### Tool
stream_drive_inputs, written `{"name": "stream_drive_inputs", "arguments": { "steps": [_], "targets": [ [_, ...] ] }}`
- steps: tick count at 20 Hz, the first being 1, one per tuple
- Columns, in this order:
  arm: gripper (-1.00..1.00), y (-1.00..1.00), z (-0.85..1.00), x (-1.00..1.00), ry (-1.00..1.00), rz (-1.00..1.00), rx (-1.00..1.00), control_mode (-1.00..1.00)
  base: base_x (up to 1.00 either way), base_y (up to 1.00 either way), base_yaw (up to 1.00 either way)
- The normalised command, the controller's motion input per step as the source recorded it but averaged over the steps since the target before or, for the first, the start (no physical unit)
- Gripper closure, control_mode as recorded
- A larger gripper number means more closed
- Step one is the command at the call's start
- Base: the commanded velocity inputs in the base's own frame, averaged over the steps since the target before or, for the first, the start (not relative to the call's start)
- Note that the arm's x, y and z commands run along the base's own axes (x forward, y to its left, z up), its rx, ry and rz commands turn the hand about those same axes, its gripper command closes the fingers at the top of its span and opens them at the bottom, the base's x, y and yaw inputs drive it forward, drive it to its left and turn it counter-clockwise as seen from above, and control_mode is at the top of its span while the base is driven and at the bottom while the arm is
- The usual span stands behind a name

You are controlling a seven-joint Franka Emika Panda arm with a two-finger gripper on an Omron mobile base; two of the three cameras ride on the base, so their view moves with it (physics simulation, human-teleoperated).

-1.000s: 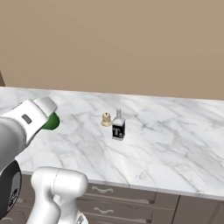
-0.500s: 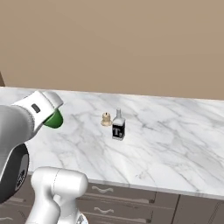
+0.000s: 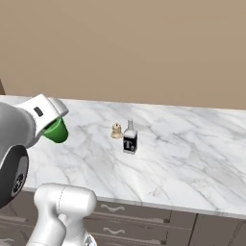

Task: Open the cabinet directly in front. Then move the liquor and the cup to the dining counter with the candle on it.

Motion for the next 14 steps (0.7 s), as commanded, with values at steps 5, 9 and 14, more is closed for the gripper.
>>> {"name": "stream_drive_inputs", "arguments": {
  "steps": [5, 9, 14],
  "targets": [
    [1.00, 0.18, -0.18, 0.14, 0.14, -0.14, 0.00, -1.00, 0.00, 0.00, 0.00],
    [1.00, 0.35, -0.26, 0.26, 0.17, -0.19, 0.00, -1.00, 0.00, 0.00, 0.00],
    [1.00, 0.22, -0.24, 0.29, 0.14, -0.15, 0.00, -1.00, 0.00, 0.00, 0.00]
  ]
}}
